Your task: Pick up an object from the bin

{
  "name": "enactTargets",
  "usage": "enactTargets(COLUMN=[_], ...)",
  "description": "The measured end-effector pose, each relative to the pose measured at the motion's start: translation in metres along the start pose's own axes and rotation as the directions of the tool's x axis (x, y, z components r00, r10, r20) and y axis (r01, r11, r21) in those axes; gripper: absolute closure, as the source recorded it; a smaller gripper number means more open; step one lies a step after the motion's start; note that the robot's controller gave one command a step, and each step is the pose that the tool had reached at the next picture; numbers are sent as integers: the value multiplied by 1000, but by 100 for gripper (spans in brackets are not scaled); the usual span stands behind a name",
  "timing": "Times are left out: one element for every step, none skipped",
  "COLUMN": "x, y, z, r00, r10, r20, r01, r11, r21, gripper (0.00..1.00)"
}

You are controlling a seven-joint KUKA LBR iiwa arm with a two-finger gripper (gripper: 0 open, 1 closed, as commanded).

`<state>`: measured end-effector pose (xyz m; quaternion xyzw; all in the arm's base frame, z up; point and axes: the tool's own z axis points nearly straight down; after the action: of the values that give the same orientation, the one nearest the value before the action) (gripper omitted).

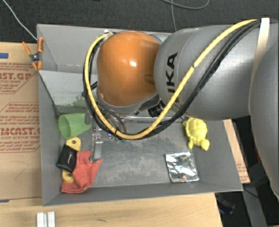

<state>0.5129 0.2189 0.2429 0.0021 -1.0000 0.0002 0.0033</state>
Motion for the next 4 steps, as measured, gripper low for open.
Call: enactTargets(x=[-2,0,24,24], y=[-1,-1,-8,-8], z=[-5,64,103,102], r00=[1000,986,964,964], r10=[3,-168,-265,-265], r20=[8,7,4,5], r01=[-3,168,265,265], r11=[1000,986,964,964], r21=[-2,-1,-1,-1], gripper=[0,0,0,0])
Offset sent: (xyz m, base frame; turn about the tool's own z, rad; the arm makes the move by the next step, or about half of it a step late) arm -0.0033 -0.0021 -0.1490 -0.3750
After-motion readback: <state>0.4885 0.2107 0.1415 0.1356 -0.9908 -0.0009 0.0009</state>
